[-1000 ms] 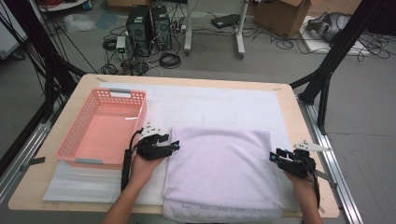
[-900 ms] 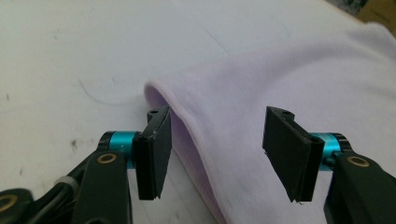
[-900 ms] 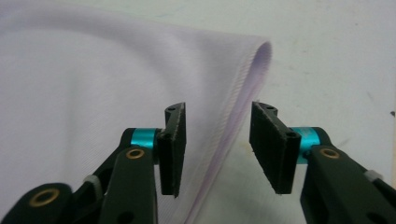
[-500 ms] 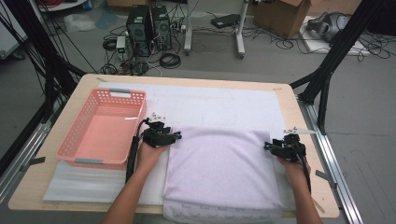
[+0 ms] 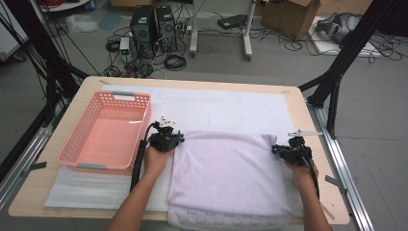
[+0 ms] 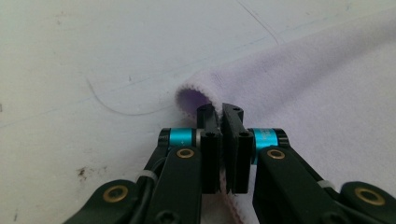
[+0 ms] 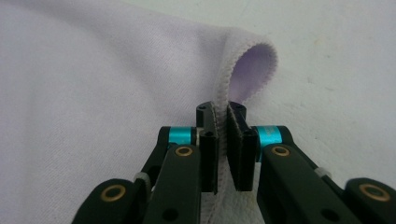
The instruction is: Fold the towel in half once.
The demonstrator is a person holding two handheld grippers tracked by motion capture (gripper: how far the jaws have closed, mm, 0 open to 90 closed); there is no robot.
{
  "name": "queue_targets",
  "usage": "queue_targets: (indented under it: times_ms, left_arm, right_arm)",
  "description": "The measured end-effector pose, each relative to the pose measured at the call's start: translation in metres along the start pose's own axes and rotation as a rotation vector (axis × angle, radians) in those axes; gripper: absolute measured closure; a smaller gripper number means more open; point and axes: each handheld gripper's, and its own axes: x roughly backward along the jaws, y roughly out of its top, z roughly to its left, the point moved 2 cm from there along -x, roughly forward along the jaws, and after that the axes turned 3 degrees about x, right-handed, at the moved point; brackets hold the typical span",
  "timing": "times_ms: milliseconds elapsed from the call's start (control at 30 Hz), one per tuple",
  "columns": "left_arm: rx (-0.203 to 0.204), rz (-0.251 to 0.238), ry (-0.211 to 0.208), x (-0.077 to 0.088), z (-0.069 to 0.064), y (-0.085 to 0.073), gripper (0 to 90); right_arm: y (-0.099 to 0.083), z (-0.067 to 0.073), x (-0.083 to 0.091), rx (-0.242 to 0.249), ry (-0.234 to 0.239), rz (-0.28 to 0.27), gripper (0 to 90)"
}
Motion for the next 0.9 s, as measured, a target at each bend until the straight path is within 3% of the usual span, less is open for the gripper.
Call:
queue_targets:
  times_ms: [67, 200, 267, 300, 400, 667, 767, 833, 900]
  left_arm:
    - [0.028, -0.007, -0.006, 0.000, 0.002, 0.001, 86.4]
    - [0.037, -0.056, 0.004, 0.001, 0.001, 0.010, 86.7]
    - [0.069, -0.080, 0.012, 0.001, 0.004, 0.015, 86.8]
    - [0.067, -0.064, 0.021, -0.001, 0.006, 0.019, 86.7]
    - [0.082, -0.095, 0.028, -0.003, 0.008, 0.033, 86.7]
    - [0.098, -0.167, 0.016, -0.013, 0.023, 0.059, 86.7]
    - [0.102, -0.161, 0.011, -0.018, 0.030, 0.069, 86.6]
    - [0.132, -0.202, 0.011, -0.021, 0.035, 0.073, 86.6]
    - [0.135, -0.172, 0.013, -0.027, 0.041, 0.077, 86.6]
  right_arm:
    - [0.000, -0.001, 0.000, 0.011, 0.003, 0.001, 85.6]
    - [0.003, -0.001, 0.002, 0.032, -0.028, -0.026, 86.4]
    - [0.005, -0.005, 0.003, 0.017, -0.028, -0.061, 86.5]
    - [0.007, -0.007, 0.004, 0.007, -0.028, -0.080, 86.5]
    - [0.016, -0.012, 0.004, -0.008, -0.044, -0.107, 86.5]
    - [0.045, -0.024, -0.006, 0.000, -0.069, -0.162, 86.4]
    - [0.057, -0.029, -0.014, -0.004, -0.076, -0.168, 86.4]
    - [0.063, -0.031, -0.021, -0.006, -0.089, -0.165, 86.4]
    - [0.069, -0.033, -0.027, -0.012, -0.096, -0.166, 86.4]
